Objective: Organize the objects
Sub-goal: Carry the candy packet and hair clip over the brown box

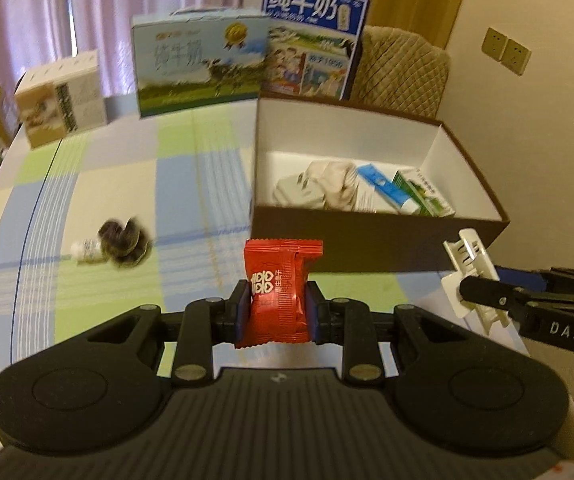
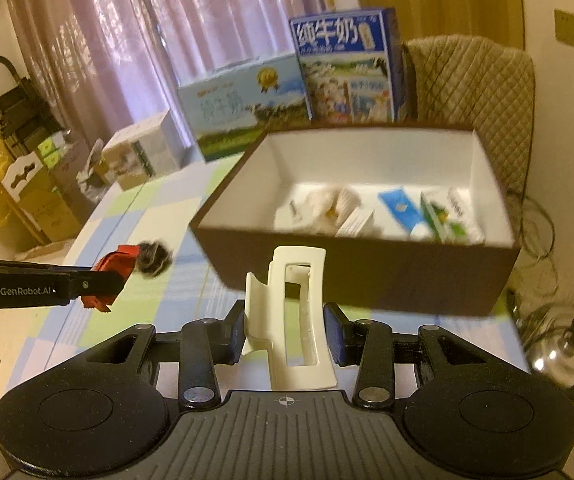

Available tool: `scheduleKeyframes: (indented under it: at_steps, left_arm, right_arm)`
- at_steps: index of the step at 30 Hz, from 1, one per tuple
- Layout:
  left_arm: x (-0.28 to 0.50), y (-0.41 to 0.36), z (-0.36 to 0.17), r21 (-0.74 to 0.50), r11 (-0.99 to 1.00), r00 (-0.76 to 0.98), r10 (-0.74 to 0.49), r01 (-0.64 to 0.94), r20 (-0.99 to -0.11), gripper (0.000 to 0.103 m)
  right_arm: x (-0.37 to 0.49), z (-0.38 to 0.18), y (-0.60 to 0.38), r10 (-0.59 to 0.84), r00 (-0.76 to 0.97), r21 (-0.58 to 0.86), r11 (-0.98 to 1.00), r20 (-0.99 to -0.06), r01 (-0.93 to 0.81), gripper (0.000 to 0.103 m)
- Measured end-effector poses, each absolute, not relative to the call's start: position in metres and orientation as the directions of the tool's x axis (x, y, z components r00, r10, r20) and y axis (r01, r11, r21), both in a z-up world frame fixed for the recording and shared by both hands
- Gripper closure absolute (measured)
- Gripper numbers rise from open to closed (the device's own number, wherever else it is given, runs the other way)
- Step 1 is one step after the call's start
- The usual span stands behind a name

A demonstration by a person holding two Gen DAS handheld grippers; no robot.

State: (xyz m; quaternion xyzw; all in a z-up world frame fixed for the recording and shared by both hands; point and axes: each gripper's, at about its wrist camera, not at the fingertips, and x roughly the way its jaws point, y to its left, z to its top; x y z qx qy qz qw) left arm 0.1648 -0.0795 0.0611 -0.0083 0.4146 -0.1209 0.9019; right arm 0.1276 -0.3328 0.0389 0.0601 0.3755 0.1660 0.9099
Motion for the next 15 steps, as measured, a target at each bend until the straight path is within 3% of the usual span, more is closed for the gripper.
scheduleKeyframes:
  at_steps: [15]
  left_arm:
    - [0.254,-0.144,0.075,-0.037,0.95,0.638,-0.238,0.311,-0.732,0.079]
  right_arm:
    - [0.204,0.077,-0.364,0.335,0.724,0.224,0.942,-0.603,-0.249,0.066]
